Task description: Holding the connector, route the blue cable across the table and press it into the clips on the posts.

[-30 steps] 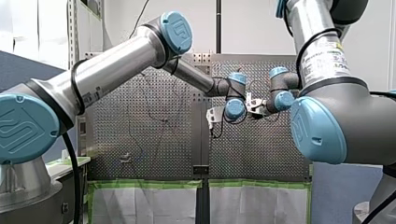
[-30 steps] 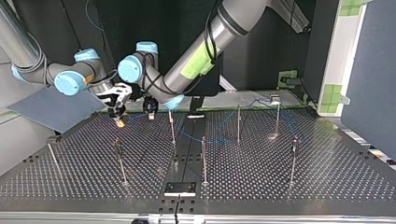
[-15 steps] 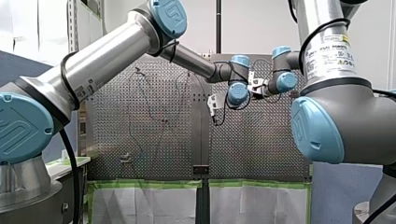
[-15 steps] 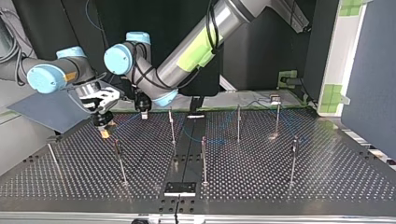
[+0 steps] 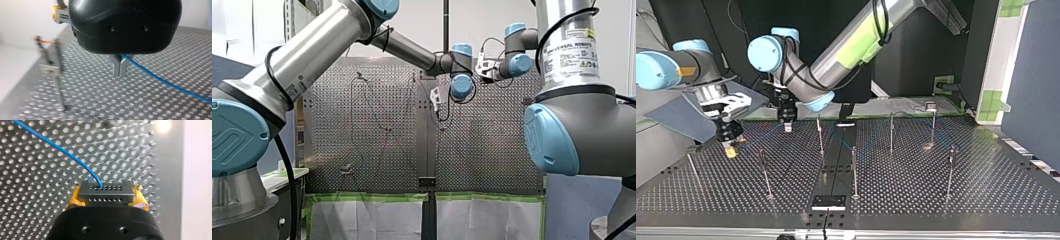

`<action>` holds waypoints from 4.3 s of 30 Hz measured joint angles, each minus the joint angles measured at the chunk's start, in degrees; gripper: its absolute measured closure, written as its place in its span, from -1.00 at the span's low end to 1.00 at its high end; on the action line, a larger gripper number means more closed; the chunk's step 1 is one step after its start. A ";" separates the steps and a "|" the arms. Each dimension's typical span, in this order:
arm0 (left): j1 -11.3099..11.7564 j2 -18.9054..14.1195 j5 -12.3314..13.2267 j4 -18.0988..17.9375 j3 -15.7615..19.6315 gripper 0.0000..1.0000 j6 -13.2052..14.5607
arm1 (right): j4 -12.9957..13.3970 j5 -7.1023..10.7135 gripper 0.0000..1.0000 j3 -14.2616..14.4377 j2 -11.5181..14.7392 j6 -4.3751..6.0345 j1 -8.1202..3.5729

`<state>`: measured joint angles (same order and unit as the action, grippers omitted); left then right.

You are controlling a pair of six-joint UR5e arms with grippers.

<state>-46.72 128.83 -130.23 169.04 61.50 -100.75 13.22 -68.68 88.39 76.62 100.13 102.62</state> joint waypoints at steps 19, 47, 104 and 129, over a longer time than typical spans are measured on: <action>4.29 -4.33 6.18 0.69 -1.75 0.98 -0.34 | -0.14 0.04 1.00 -1.57 -0.69 0.21 -0.24; 6.78 -1.24 14.00 -3.82 -1.59 0.98 -0.93 | -2.59 0.64 1.00 -4.93 -0.86 0.25 -0.80; 5.66 -4.26 18.31 4.94 -0.34 -1.00 -2.15 | -2.34 0.74 1.00 -7.04 -2.50 -0.44 -1.57; 3.72 -18.95 12.79 -5.94 14.34 -1.00 -4.91 | -2.43 0.50 1.00 -7.04 -2.54 -0.66 -1.36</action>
<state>-43.01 109.88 -117.44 163.10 75.84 -105.66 10.79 -68.18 81.35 74.08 99.48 101.26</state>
